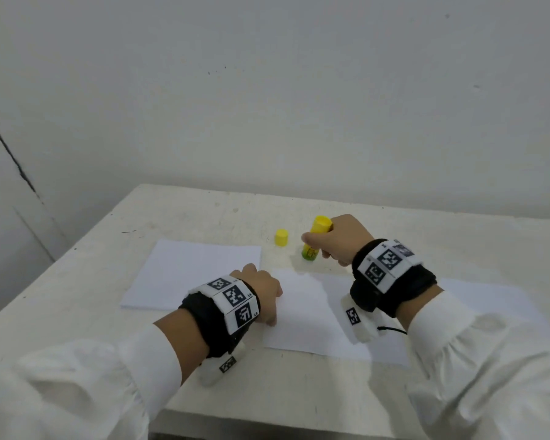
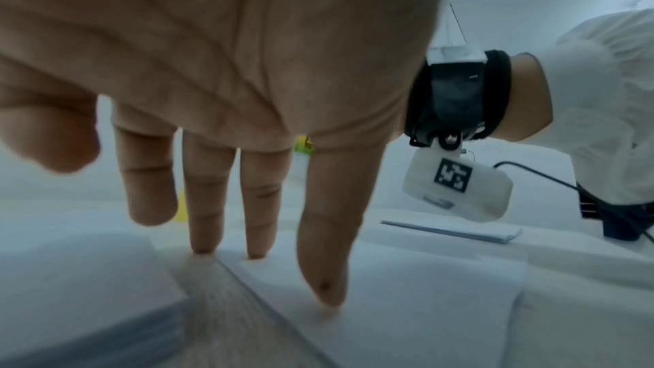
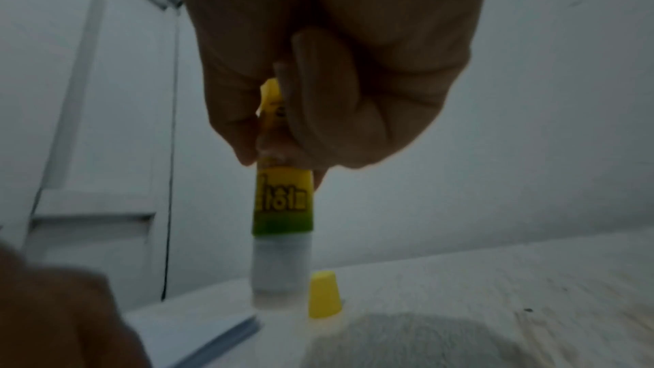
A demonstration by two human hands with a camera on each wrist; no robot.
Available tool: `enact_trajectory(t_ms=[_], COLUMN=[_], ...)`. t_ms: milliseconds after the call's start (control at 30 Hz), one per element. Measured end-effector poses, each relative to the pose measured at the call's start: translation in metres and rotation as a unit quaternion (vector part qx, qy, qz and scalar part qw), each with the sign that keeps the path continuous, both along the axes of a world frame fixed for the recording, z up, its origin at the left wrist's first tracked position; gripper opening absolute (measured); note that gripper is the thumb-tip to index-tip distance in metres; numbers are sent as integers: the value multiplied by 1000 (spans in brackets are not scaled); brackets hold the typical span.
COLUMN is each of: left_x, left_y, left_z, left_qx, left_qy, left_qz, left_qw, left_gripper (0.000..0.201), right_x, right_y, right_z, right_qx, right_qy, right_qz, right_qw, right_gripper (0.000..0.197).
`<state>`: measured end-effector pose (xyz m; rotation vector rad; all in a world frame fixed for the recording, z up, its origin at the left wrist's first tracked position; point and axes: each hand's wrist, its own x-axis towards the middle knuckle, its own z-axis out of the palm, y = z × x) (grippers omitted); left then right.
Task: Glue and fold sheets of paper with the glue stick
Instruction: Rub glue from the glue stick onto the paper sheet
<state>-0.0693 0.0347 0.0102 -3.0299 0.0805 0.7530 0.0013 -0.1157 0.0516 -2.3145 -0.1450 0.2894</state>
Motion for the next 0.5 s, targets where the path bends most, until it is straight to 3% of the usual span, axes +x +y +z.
enact_trajectory(t_ms=[100,300,500], left_x=[-1,-3,0], left_y=[0,0,4], left_z=[-2,-1,-2], left_qx=[46,82,79], left_qy=[11,13,4], left_qz=[-37,-67,-73], left_qw=[998,994,994], left_gripper=[66,65,78], right_x=[-4,-3,-1], right_y=[22,54,35], right_z=[-8,-28,-37], right_qx=[-52,-111,-178], right_qy=[-54,-58,-49], right_qz=[27,64,39], right_qw=[997,990,982], right_gripper=[33,36,36])
